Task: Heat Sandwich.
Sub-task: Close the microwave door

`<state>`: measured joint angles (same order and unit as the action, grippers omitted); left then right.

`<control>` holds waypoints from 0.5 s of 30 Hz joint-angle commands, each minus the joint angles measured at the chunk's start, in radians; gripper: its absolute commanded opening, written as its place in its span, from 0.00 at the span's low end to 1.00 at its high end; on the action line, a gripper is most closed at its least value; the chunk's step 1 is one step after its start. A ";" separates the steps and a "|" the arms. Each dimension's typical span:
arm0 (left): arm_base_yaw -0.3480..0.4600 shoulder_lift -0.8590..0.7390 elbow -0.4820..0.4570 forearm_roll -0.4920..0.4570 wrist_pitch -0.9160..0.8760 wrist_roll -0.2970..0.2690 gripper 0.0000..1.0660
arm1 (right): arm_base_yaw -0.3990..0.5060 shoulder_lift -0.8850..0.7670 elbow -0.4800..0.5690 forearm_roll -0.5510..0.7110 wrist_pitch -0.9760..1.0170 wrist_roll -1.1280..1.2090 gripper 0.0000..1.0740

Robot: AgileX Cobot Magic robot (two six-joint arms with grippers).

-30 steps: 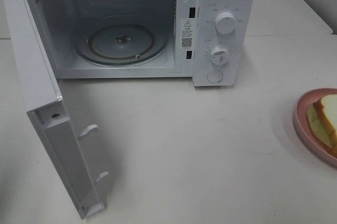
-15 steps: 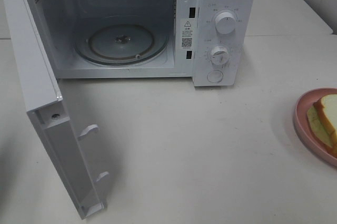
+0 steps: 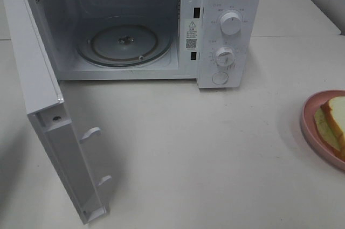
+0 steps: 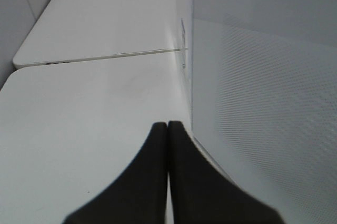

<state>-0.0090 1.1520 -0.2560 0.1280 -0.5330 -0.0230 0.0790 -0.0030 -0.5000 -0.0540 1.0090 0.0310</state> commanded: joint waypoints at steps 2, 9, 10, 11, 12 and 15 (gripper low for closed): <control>-0.004 0.074 0.001 0.132 -0.125 -0.119 0.00 | -0.008 -0.026 0.002 0.004 -0.011 -0.009 0.70; -0.006 0.226 -0.046 0.321 -0.275 -0.251 0.00 | -0.008 -0.026 0.002 0.004 -0.011 -0.009 0.70; -0.015 0.244 -0.054 0.326 -0.279 -0.258 0.00 | -0.008 -0.026 0.002 0.004 -0.011 -0.009 0.70; -0.015 0.244 -0.054 0.326 -0.279 -0.258 0.00 | -0.008 -0.026 0.002 0.004 -0.011 -0.009 0.70; -0.028 0.258 -0.060 0.326 -0.279 -0.258 0.00 | -0.008 -0.026 0.002 0.004 -0.011 -0.009 0.70; -0.112 0.328 -0.094 0.313 -0.279 -0.218 0.00 | -0.008 -0.026 0.002 0.004 -0.011 -0.009 0.70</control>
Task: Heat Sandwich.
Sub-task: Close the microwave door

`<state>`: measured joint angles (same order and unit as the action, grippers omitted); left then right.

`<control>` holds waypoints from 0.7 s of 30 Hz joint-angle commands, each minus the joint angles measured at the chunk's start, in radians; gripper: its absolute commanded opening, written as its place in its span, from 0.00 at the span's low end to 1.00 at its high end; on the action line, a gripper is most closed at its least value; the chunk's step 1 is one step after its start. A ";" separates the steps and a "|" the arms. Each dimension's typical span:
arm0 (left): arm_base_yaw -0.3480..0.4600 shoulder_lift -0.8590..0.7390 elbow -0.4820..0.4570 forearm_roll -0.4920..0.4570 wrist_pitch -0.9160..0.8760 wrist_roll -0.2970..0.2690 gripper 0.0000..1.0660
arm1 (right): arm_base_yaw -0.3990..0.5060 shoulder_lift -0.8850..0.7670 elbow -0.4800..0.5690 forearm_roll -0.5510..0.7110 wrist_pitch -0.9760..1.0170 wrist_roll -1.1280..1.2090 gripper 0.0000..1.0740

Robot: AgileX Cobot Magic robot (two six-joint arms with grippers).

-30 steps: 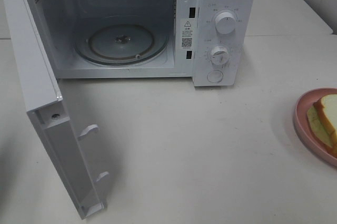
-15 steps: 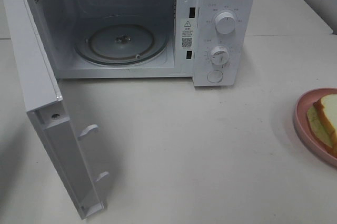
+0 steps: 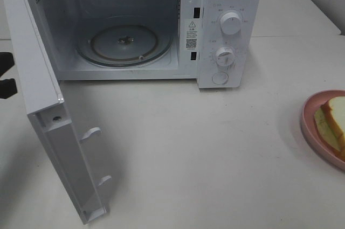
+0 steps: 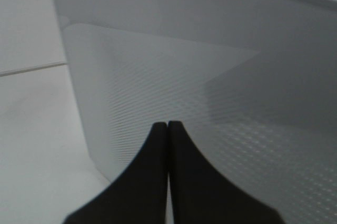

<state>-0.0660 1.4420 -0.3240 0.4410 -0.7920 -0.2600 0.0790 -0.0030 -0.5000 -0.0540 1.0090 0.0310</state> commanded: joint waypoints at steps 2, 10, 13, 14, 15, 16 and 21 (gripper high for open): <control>-0.072 0.051 -0.033 -0.008 -0.019 0.030 0.00 | -0.008 -0.026 0.002 0.004 -0.011 -0.009 0.70; -0.199 0.139 -0.087 -0.130 -0.049 0.060 0.00 | -0.008 -0.026 0.002 0.004 -0.011 -0.009 0.70; -0.256 0.163 -0.122 -0.165 -0.047 0.069 0.00 | -0.008 -0.026 0.002 0.004 -0.011 -0.009 0.70; -0.274 0.169 -0.132 -0.176 -0.044 0.077 0.00 | -0.008 -0.026 0.002 0.004 -0.011 -0.009 0.70; -0.274 0.169 -0.132 -0.176 -0.044 0.077 0.00 | -0.008 -0.026 0.002 0.004 -0.011 -0.009 0.70; -0.291 0.173 -0.142 -0.188 -0.043 0.086 0.00 | -0.008 -0.026 0.002 0.004 -0.011 -0.009 0.70; -0.388 0.199 -0.199 -0.255 -0.036 0.142 0.00 | -0.008 -0.026 0.002 0.004 -0.011 -0.008 0.70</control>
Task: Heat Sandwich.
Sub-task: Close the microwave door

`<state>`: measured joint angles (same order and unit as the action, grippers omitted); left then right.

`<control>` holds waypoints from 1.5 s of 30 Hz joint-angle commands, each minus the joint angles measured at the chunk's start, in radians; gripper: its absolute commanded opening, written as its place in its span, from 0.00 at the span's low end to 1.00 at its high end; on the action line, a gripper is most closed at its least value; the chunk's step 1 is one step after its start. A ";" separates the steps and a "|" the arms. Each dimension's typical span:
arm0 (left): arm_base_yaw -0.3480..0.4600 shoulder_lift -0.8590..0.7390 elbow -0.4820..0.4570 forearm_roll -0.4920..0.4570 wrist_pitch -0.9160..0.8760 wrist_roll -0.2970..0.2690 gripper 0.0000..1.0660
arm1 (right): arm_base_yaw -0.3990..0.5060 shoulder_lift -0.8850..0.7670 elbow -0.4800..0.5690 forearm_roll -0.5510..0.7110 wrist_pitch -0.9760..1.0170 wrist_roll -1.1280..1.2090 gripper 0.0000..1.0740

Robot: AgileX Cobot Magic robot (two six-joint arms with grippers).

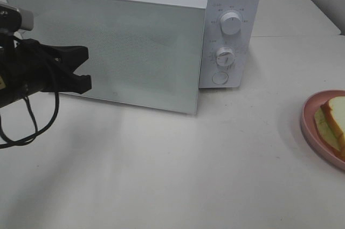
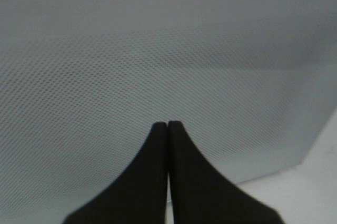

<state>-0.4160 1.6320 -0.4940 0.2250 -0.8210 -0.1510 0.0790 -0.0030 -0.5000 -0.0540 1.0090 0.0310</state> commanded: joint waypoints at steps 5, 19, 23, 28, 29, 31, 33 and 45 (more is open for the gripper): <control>-0.093 0.047 -0.091 -0.091 -0.003 0.067 0.00 | -0.008 -0.026 0.002 0.004 -0.011 -0.006 0.70; -0.214 0.171 -0.275 -0.169 0.055 0.070 0.00 | -0.008 -0.026 0.002 0.004 -0.011 -0.005 0.70; -0.233 0.199 -0.335 -0.170 0.090 0.075 0.00 | -0.008 -0.026 0.002 0.004 -0.011 -0.005 0.70; -0.261 0.231 -0.408 -0.198 0.134 0.109 0.00 | -0.008 -0.026 0.002 0.004 -0.011 -0.005 0.70; -0.261 0.231 -0.408 -0.198 0.134 0.109 0.00 | -0.008 -0.026 0.002 0.004 -0.011 -0.005 0.70; -0.274 0.250 -0.446 -0.216 0.165 0.131 0.00 | -0.008 -0.026 0.002 0.004 -0.011 -0.005 0.70; -0.277 0.252 -0.455 -0.225 0.176 0.134 0.00 | -0.008 -0.026 0.002 0.004 -0.011 -0.005 0.70; -0.277 0.309 -0.544 -0.293 0.212 0.156 0.00 | -0.008 -0.026 0.002 0.005 -0.011 -0.005 0.70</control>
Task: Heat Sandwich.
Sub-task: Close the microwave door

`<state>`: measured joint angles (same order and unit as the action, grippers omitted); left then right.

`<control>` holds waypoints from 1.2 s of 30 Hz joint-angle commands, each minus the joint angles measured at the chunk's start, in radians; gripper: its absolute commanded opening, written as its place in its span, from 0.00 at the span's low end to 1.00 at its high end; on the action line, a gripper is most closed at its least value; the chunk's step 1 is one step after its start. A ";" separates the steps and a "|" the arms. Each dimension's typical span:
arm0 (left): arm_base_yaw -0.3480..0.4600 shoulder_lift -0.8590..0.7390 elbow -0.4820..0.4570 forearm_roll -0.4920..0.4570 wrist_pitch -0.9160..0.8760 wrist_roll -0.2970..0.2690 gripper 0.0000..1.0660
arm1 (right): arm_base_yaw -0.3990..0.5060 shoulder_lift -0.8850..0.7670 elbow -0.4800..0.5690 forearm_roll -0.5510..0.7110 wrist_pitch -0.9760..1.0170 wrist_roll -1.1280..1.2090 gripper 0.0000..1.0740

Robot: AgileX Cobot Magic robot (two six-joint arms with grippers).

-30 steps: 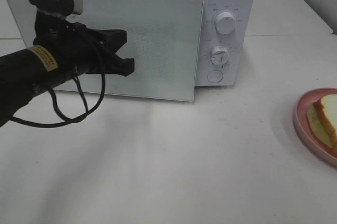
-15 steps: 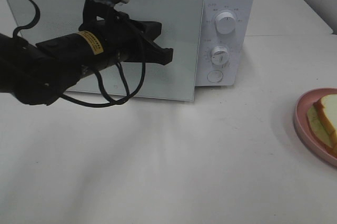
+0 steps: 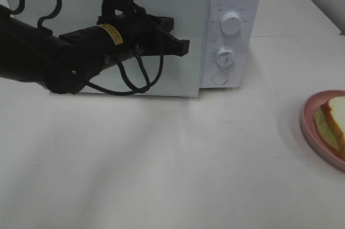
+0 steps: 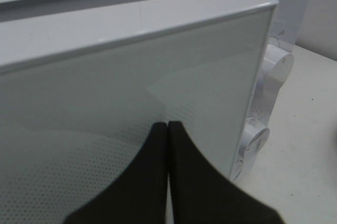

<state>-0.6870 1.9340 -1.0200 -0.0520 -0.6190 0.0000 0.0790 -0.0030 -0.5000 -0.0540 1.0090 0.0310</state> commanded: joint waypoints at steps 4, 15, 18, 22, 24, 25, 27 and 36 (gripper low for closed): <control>-0.006 0.028 -0.062 -0.018 0.054 0.005 0.00 | -0.008 -0.026 0.002 0.005 -0.011 -0.005 0.70; 0.003 0.071 -0.142 -0.045 0.081 0.054 0.00 | -0.008 -0.026 0.002 0.005 -0.011 -0.005 0.70; 0.003 0.091 -0.168 -0.044 0.079 0.054 0.00 | -0.008 -0.026 0.002 0.005 -0.011 -0.005 0.70; 0.010 0.121 -0.209 -0.051 0.080 0.054 0.00 | -0.008 -0.026 0.002 0.005 -0.011 -0.004 0.70; 0.013 0.135 -0.228 -0.065 0.095 0.053 0.00 | -0.008 -0.026 0.002 0.005 -0.011 -0.004 0.70; 0.013 0.135 -0.228 -0.065 0.095 0.053 0.00 | -0.008 -0.026 0.002 0.005 -0.011 -0.004 0.70; 0.020 0.136 -0.242 -0.087 0.116 0.053 0.00 | -0.008 -0.026 0.002 0.005 -0.011 -0.004 0.70; 0.026 0.134 -0.242 -0.088 0.124 0.053 0.00 | -0.008 -0.026 0.002 0.005 -0.011 -0.005 0.70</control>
<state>-0.6950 2.0670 -1.2430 -0.0620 -0.4480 0.0580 0.0790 -0.0030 -0.5000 -0.0530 1.0090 0.0310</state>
